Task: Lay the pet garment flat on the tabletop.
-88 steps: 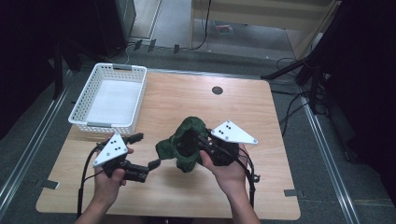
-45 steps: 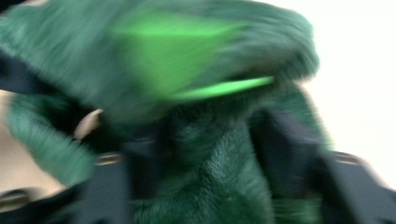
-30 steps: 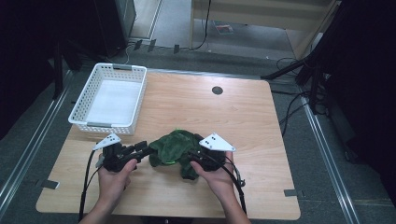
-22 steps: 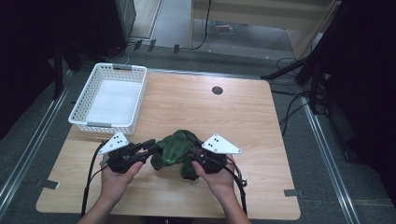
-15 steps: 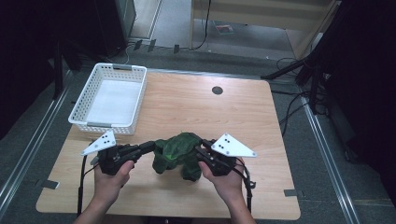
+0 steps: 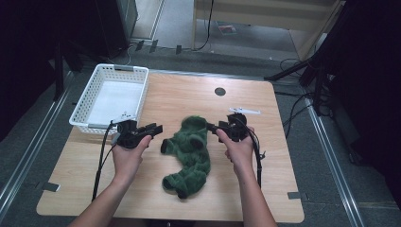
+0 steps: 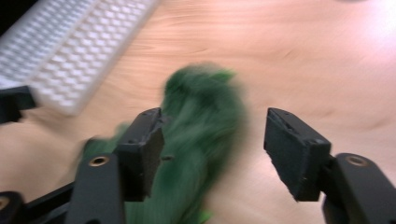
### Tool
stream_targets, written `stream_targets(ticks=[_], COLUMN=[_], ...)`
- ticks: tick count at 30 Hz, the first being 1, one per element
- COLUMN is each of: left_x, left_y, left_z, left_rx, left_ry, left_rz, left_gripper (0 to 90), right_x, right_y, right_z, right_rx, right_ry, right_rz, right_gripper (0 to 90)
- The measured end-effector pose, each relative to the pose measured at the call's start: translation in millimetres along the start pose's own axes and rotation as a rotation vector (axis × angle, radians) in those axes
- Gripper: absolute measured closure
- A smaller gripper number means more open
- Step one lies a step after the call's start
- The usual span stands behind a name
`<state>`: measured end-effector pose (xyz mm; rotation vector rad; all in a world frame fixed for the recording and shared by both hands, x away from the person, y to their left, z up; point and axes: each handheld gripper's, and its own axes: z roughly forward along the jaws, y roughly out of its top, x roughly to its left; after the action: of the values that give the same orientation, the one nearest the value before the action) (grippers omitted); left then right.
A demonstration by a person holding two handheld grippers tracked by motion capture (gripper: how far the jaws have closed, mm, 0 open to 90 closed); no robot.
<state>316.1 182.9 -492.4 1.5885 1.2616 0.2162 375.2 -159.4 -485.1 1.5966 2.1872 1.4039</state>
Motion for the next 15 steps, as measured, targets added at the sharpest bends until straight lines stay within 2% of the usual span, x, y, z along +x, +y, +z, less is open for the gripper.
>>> stream_targets(ticks=[1,2,3,4,5,6,7,8,10,11,12,13,14,15], left_x=[-4.1,-7.9,-10.4,-11.8,-12.5,-12.5,-14.3,-14.3,-17.6,-19.8,-22.2,-23.9,-25.0,-25.3], left_y=[-2.0,-4.6,-7.5,-10.9,-14.9,-18.7,-25.6,-25.6,-30.8,-32.9,-34.8,-36.1,-37.0,-38.2], left_z=[-1.7,-2.0,-0.3,3.4,8.5,14.3,25.7,25.7,36.5,41.2,45.0,47.6,49.2,50.6], left_rx=[-0.004,-0.001,0.016,0.042,0.066,0.086,0.11,0.11,0.126,0.133,0.137,0.144,0.155,0.183], left_ry=[-0.001,-0.004,-0.009,-0.009,-0.006,-0.008,-0.001,-0.001,-0.001,-0.001,-0.001,-0.001,-0.007,-0.03], left_rz=[0.047,0.099,0.147,0.178,0.188,0.192,0.192,0.192,0.195,0.194,0.193,0.202,0.203,0.194], left_gripper=[59.2,57.6,55.6,54.4,54.1,54.1,53.8,53.7,53.1,52.4,51.5,51.5,51.1,51.2], right_x=[0.0,-5.4,-7.7,-7.5,-5.1,-1.0,14.6,14.6,35.3,45.6,59.2,59.2,60.7,55.5], right_y=[0.0,-5.4,-10.3,-14.8,-18.4,-21.2,-25.0,-25.0,-28.0,-29.4,-33.4,-33.4,-36.3,-41.8], right_z=[0.0,-2.4,-6.2,-10.8,-16.0,-20.9,-25.9,-25.9,-21.4,-14.7,5.6,5.6,16.7,33.7], right_rx=[0.0,-0.007,-0.018,-0.042,-0.071,-0.105,-0.159,-0.159,-0.158,-0.122,-0.02,-0.02,0.026,0.084], right_ry=[0.0,0.035,0.024,-0.01,-0.035,-0.033,0.013,0.013,0.092,0.124,0.108,0.108,0.074,-0.03], right_rz=[0.0,0.008,-0.01,-0.035,-0.049,-0.066,-0.12,-0.12,-0.186,-0.22,-0.271,-0.271,-0.275,-0.282], right_gripper=[36.7,35.7,36.3,37.9,41.0,42.9,42.7,42.7,38.5,35.2,35.4,35.4,38.1,54.7])
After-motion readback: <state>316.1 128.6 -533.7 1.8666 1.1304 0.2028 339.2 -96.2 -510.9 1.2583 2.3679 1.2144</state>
